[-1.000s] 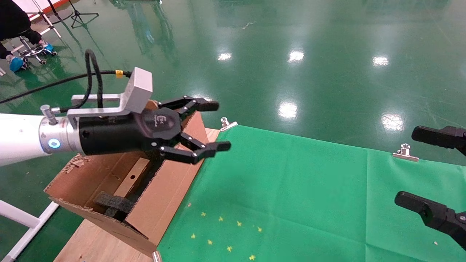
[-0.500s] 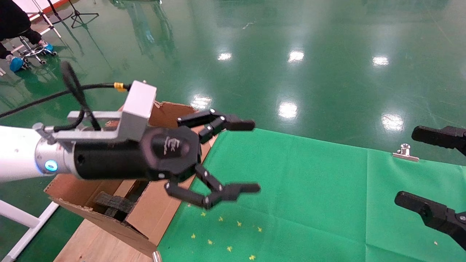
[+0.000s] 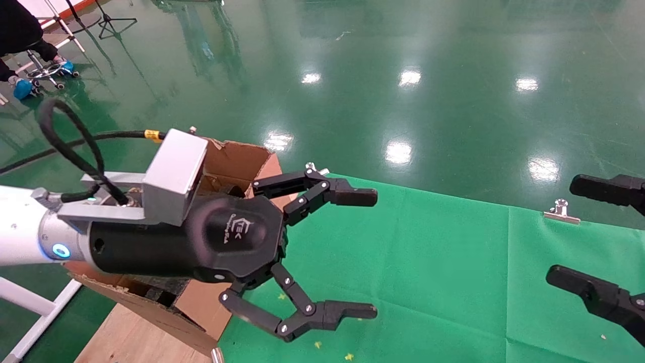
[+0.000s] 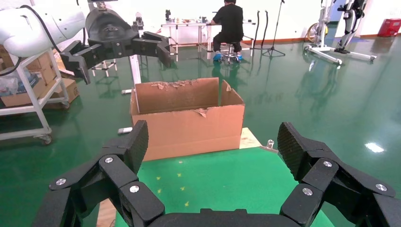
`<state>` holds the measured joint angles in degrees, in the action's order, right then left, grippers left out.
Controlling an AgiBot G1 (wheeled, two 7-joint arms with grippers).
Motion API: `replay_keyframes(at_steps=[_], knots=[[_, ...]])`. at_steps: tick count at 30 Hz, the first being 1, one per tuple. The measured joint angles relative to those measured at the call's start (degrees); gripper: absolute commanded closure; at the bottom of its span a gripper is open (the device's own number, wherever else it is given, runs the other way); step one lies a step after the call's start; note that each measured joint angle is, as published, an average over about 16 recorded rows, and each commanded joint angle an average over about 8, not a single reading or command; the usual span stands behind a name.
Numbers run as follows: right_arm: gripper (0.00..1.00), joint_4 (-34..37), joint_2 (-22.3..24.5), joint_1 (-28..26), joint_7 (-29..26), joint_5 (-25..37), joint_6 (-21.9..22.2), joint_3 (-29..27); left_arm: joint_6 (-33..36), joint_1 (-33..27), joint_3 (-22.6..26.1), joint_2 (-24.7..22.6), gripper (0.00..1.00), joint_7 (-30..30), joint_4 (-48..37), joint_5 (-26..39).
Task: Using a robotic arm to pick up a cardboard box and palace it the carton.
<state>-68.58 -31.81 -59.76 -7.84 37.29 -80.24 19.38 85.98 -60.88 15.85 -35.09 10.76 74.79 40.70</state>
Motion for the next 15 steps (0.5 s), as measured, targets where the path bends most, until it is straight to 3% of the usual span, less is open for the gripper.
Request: replay_keyframes(at_steps=[15], knots=[[0.0, 0.0, 0.0, 0.0, 0.0, 0.0, 0.0, 0.0, -0.2, -0.4, 0.1, 0.0, 0.0, 0.0, -0.9, 0.8]])
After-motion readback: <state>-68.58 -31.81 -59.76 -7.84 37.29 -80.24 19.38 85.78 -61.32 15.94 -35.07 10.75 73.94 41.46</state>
